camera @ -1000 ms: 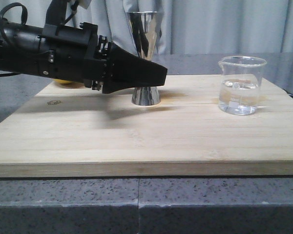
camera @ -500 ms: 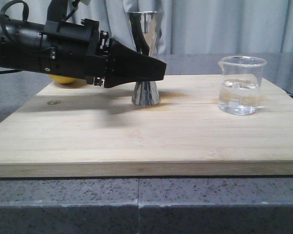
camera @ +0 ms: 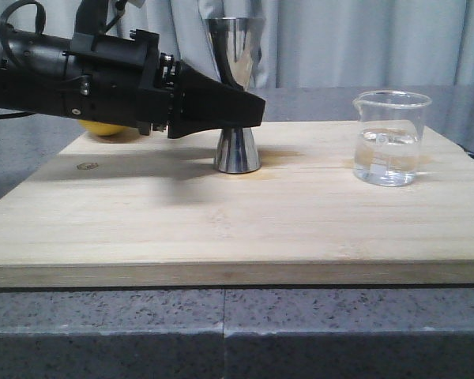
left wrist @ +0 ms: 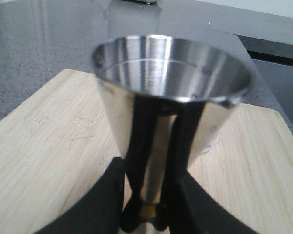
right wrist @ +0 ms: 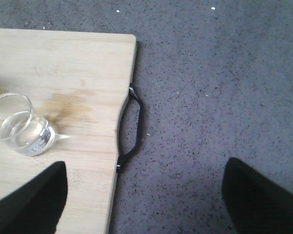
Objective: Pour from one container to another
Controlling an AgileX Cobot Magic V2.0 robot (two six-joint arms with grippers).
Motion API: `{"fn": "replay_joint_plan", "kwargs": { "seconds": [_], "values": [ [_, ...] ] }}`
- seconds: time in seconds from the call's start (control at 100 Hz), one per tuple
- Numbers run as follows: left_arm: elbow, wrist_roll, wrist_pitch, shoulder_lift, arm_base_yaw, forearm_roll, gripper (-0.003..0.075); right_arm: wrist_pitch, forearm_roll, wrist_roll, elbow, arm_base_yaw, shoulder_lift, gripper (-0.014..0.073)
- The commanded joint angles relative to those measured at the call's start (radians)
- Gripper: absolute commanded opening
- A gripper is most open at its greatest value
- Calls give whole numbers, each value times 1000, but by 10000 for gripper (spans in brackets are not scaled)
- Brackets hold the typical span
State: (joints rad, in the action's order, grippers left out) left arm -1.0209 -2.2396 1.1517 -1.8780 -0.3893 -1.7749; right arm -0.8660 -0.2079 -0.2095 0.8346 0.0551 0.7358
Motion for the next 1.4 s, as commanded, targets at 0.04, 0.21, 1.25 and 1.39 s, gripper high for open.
{"fn": "replay_joint_plan", "kwargs": {
  "seconds": [0.04, 0.21, 1.25, 1.39],
  "values": [
    [-27, 0, 118, 40, -11, -77, 137, 75, -17, -15, 34, -1, 1, 585],
    [-27, -9, 118, 40, -11, -77, 137, 114, -155, -172, 34, -1, 1, 585],
    [-27, -48, 108, 40, -11, -77, 137, 197, -356, -330, -14, -34, 5, 585],
    [-27, -48, 106, 40, -11, -77, 137, 415, -170, -137, -99, -178, -4, 585]
  ]
}}
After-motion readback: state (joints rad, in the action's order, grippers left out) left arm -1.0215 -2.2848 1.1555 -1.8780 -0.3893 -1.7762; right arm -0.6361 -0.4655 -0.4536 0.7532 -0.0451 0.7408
